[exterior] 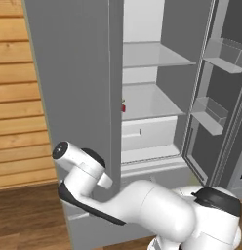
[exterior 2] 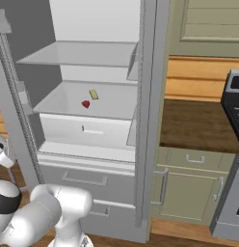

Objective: Take the strawberry from the fridge and place it on top of the pancake, located on the dining counter.

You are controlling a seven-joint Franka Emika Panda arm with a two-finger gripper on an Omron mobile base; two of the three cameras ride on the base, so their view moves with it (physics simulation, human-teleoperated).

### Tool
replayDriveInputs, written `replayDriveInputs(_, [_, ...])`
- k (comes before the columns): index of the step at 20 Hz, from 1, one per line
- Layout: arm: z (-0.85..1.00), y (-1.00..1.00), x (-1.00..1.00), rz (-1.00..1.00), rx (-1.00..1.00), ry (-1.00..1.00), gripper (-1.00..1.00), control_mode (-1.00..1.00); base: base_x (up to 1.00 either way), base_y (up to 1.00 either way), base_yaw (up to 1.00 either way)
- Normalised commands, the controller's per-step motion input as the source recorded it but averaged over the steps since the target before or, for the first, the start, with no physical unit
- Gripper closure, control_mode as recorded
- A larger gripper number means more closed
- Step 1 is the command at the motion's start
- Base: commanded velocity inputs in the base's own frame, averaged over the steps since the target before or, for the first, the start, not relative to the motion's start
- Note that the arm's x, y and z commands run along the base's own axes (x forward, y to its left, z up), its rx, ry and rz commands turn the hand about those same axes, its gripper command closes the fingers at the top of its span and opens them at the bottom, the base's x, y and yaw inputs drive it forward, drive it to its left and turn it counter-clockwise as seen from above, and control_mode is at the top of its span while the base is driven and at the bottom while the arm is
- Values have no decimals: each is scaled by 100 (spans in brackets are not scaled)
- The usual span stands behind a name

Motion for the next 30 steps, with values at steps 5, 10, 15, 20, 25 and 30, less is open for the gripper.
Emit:
replayDriveInputs(5, [0, 32, 0, -1, -4, 0, -100, -100, 0, 0, 0])
replayDriveInputs(10, [0, 14, 0, 0, -1, 0, -100, -100, 0, 0, 0])
replayDriveInputs(15, [17, 44, -5, 0, -13, 0, -100, -100, 0, 0, 0])
replayDriveInputs(20, [36, 50, -34, 0, -14, 0, -100, -100, 0, 0, 0])
replayDriveInputs(25, [70, 10, -48, 0, -4, 5, -100, -100, 0, 0, 0])
replayDriveInputs(30, [43, 0, -86, -2, 0, 1, -100, -100, 0, 0, 0])
